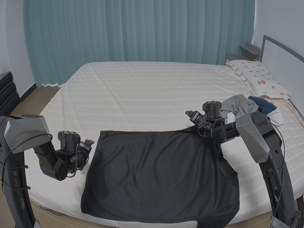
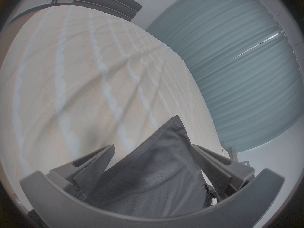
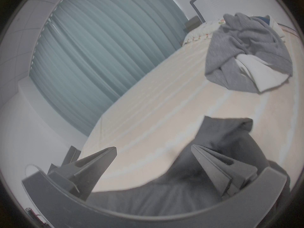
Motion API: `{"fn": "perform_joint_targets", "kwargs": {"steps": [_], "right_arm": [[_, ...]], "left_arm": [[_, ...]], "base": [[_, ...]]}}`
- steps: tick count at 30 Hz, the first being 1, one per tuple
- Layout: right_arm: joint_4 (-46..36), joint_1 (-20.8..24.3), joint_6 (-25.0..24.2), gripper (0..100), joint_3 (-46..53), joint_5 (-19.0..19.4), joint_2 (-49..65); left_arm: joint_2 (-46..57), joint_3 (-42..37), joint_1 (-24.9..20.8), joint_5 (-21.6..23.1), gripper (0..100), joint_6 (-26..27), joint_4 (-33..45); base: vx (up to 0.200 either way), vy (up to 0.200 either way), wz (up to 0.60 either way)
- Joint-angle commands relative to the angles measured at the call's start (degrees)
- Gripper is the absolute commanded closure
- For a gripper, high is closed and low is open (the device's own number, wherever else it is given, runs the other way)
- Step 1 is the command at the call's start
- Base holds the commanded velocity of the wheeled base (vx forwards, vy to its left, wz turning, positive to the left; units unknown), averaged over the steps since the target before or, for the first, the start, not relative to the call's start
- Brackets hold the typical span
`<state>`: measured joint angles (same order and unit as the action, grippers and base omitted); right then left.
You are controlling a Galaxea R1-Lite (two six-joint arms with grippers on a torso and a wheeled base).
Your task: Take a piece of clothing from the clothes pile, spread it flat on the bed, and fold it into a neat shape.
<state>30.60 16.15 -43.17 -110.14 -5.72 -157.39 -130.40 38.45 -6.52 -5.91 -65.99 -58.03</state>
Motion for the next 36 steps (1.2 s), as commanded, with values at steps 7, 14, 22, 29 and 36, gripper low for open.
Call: {"fn": "perform_joint_targets", "kwargs": {"steps": [7,14,22,29,36], "right_arm": [[14.3,-0.5,0.5,0,-4.4,-1.1,-3.1],[10.6,-3.3,0.0,0,12.9,1.2,9.3],[10.4,-9.5,0.5,0,35.6,14.7,21.3],[10.9,-14.1,7.6,0,43.3,17.8,20.3],[11.0,-15.9,9.9,0,43.0,17.8,16.2]], "left_arm": [[-0.6,-0.4,-0.1,-0.1,0,0.0,-0.9],[-0.6,-0.5,-0.1,-0.1,0,0.0,-0.9],[-0.6,-0.5,-0.1,0.0,0,0.1,-0.9],[-0.6,-0.5,-0.1,-0.1,0,0.1,-0.9],[-0.6,-0.5,-0.1,-0.1,0,0.0,-0.9]], "base": [[0.000,0.000,0.00],[0.000,0.000,0.00],[0.000,0.000,0.00],[0.000,0.000,0.00],[0.000,0.000,0.00]]}}
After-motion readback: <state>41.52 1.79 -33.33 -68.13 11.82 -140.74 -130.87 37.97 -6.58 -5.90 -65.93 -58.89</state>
